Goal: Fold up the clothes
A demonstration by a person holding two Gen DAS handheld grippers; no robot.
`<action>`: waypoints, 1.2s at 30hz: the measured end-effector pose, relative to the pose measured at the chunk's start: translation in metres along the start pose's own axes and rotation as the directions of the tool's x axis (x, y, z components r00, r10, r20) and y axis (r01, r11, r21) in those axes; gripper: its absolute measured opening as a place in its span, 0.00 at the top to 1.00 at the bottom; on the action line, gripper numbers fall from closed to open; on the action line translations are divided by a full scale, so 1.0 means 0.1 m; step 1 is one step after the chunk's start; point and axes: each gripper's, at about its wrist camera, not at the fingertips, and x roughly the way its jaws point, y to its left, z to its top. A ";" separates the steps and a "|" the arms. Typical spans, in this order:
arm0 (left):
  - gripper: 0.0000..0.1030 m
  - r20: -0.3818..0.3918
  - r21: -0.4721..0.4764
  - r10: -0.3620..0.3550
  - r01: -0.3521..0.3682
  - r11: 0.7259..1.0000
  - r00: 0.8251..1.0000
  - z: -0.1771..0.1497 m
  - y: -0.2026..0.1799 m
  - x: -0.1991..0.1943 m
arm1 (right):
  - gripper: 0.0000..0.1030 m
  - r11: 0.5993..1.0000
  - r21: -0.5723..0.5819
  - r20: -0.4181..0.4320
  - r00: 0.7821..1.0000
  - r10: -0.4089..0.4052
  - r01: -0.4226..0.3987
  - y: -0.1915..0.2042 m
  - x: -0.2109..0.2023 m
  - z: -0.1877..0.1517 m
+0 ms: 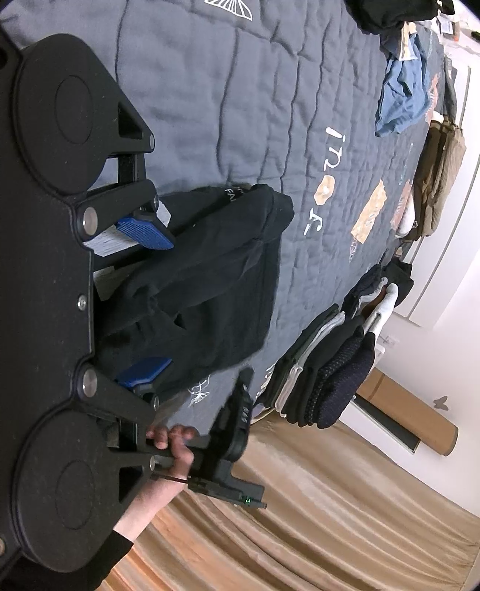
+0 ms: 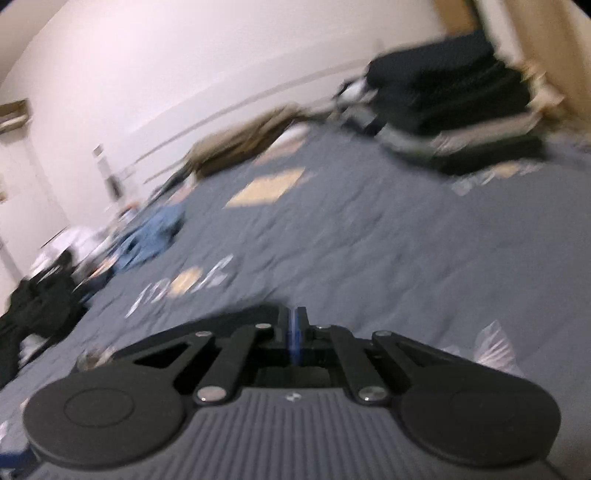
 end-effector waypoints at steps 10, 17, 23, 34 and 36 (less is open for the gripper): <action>0.38 0.019 0.003 -0.001 0.001 1.000 1.000 0.06 0.03 -0.05 | 0.74 0.982 0.013 -0.145 0.972 0.186 -0.186 0.11 -0.09 0.10; 0.38 0.087 -0.022 0.008 -0.006 1.000 0.996 0.24 0.14 -0.24 | 0.55 0.882 -0.155 -0.313 0.869 0.384 -0.446 0.84 -0.45 -0.06; 0.38 0.103 -0.015 0.003 -0.002 1.000 0.995 0.27 0.11 -0.29 | 0.54 0.803 -0.252 -0.417 0.809 0.414 -0.540 1.20 -0.66 -0.37; 0.38 0.063 0.019 -0.012 0.011 1.000 0.998 0.20 0.06 -0.23 | 0.45 0.742 -0.373 -0.487 0.798 0.354 -0.557 1.24 -0.73 -0.69; 0.38 0.063 0.015 -0.009 0.008 1.000 0.998 0.20 0.07 -0.23 | 0.45 0.741 -0.375 -0.495 0.796 0.350 -0.558 1.25 -0.71 -0.72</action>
